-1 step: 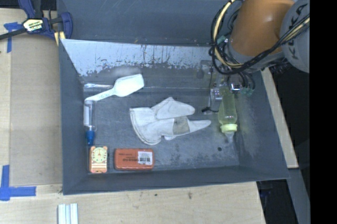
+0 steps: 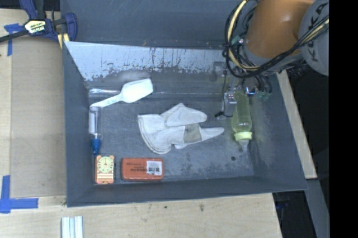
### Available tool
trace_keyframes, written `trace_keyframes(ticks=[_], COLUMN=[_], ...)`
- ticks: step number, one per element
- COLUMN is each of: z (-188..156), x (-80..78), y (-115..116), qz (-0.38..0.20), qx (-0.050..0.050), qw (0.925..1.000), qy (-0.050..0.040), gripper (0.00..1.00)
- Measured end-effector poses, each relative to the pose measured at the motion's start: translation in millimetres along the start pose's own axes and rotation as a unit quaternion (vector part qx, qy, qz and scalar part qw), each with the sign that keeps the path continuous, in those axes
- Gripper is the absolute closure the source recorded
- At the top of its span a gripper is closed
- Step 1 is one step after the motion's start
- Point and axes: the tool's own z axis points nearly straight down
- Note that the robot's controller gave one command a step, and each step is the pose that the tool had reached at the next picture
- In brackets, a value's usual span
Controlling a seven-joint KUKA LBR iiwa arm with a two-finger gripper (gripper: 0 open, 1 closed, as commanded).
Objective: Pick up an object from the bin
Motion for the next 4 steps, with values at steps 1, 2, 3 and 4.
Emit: trace_keyframes(ticks=[1,2,3,4], z=[28.2,87.6,129.3,112.0], x=[-5.4,-12.9,-11.3,3.9], y=[5.8,20.2,25.3,39.8], qz=[-0.031,-0.051,-0.064,-0.003], qx=[0.0,0.0,0.001,0.0], qw=[0.9995,0.9987,0.9979,1.0], qy=[-0.0036,-0.0025,0.005,0.0015], gripper=[0.0,0.0,0.0,1.0])
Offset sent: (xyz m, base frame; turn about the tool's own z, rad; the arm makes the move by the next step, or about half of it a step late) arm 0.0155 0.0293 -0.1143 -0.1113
